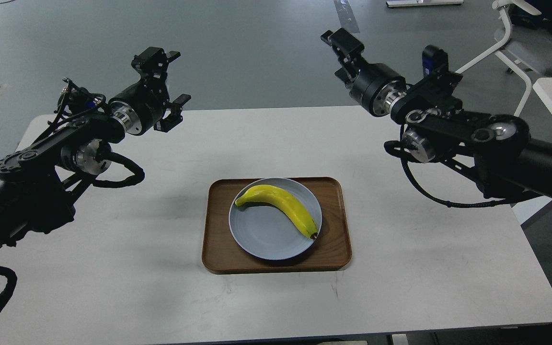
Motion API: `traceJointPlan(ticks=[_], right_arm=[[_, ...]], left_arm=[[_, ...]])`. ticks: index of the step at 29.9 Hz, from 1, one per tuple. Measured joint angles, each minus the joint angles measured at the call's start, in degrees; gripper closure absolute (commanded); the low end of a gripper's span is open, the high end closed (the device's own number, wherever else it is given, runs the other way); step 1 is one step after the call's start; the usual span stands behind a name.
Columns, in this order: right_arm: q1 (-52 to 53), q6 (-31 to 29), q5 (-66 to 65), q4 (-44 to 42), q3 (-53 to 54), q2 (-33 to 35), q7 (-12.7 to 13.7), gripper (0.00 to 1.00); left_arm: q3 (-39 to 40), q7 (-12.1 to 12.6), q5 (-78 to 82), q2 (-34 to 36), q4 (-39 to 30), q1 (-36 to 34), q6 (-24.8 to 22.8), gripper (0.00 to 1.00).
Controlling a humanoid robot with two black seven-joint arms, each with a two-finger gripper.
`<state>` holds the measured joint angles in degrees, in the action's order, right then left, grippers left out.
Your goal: Place banana on plate with both arms
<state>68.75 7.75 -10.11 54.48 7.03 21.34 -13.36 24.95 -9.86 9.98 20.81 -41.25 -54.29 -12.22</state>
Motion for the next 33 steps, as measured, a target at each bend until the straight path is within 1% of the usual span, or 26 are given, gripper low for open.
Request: traceJointPlan(ticks=[2,5,7,8,11,13,17,22,29,33], right_arm=[[-0.4,-6.67,4.13,-3.85,4.26,0.1,0.04,0.0],[-1.19,-15.69,6.68,-8.65,8.31,-0.19,0.36,0.0],[-1.77,-19.22,7.07,-9.94,9.58,-0.55,1.02,0.0],[-2.02,-20.08,7.15,-10.3,10.09,-0.86,1.65,0.0],[-2.6,-19.83,7.19,-11.38,10.91,-2.58,4.42,0.0],[-2.84,-18.76,7.21,-12.26,11.02,-3.73,5.56,0.0],[-3.06,-16.81,7.22,-13.08,11.05,-5.39,5.98,0.0],[-4.61,-16.72,7.24,-12.62,10.36,-5.55,6.59,0.0],[-6.51,-16.69,8.12,-10.48,11.48,-5.54,10.18,0.0],[-7.34,-17.42,14.01,-9.39,12.87,-5.55,12.37,0.0]], left_arm=[[0.13,0.0,-0.43,0.12,-0.11,0.06,-1.84,0.02],[0.24,0.0,-1.85,0.39,-0.13,0.36,-4.14,0.02],[0.72,0.0,-3.85,0.61,-0.19,0.56,-4.94,0.02],[0.98,0.01,-5.08,0.83,-0.21,0.77,-5.35,0.02],[1.39,0.56,-7.4,2.08,-0.56,2.09,-6.81,0.02],[1.53,0.74,-7.88,2.84,-1.11,2.91,-7.55,0.02],[1.59,0.82,-8.04,4.76,-3.08,4.45,-7.99,0.02],[1.6,0.52,-8.06,5.58,-4.61,5.34,-7.53,0.02],[1.74,0.1,-8.24,5.61,-4.76,5.44,-6.94,0.02],[3.43,0.13,-8.33,5.99,-4.8,5.63,-6.86,0.02]])
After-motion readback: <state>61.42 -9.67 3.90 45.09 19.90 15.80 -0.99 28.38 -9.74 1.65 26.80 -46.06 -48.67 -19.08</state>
